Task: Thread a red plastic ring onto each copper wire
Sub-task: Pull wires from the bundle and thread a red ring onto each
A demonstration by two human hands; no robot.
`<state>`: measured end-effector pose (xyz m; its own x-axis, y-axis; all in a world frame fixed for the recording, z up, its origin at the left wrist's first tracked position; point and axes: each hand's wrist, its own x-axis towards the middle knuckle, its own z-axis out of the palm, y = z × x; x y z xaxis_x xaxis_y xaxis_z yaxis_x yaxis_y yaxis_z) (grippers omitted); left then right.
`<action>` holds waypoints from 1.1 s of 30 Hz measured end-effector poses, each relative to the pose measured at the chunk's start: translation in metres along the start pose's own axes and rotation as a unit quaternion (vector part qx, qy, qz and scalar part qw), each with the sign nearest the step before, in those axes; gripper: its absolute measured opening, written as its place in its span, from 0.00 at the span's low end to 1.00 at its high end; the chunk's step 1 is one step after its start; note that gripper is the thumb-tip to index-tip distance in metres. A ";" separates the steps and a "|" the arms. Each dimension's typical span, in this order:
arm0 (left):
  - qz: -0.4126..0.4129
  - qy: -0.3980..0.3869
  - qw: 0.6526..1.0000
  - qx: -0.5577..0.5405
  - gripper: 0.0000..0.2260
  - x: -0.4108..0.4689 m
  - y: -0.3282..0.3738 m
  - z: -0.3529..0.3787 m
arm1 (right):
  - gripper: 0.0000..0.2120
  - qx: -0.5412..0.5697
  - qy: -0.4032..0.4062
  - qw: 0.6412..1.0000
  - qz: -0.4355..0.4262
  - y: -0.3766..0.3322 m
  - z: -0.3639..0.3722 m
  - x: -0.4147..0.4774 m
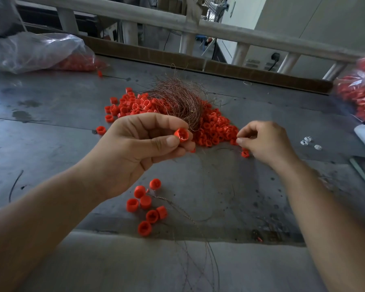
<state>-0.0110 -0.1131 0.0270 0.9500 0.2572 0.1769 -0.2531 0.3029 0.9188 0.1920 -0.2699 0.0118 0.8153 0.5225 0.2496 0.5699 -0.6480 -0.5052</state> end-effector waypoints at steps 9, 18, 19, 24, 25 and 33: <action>-0.011 0.016 0.999 0.043 0.10 0.001 -0.003 0.004 | 0.07 0.576 -0.201 0.791 0.057 -0.056 -0.021 -0.028; -0.011 0.022 0.998 0.062 0.10 0.001 -0.002 0.004 | 0.07 0.541 -0.272 0.794 0.048 -0.073 -0.009 -0.044; -0.011 0.022 0.998 0.063 0.10 0.001 -0.002 0.004 | 0.07 0.537 -0.273 0.797 0.047 -0.072 -0.008 -0.044; -0.009 0.021 0.997 0.076 0.10 0.001 -0.002 0.003 | 0.07 0.527 -0.274 0.804 0.035 -0.074 -0.008 -0.045; -0.009 0.021 0.997 0.076 0.10 0.001 -0.002 0.003 | 0.07 0.527 -0.274 0.804 0.028 -0.074 -0.008 -0.045; -0.009 0.021 0.996 0.081 0.11 0.000 -0.002 0.004 | 0.07 0.529 -0.264 0.807 -0.020 -0.073 -0.008 -0.049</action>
<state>-0.0094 -0.1177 0.0268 0.9449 0.2923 0.1474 -0.1995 0.1572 0.9672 0.1114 -0.2523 0.0429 0.4830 0.8748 0.0372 -0.0386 0.0637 -0.9972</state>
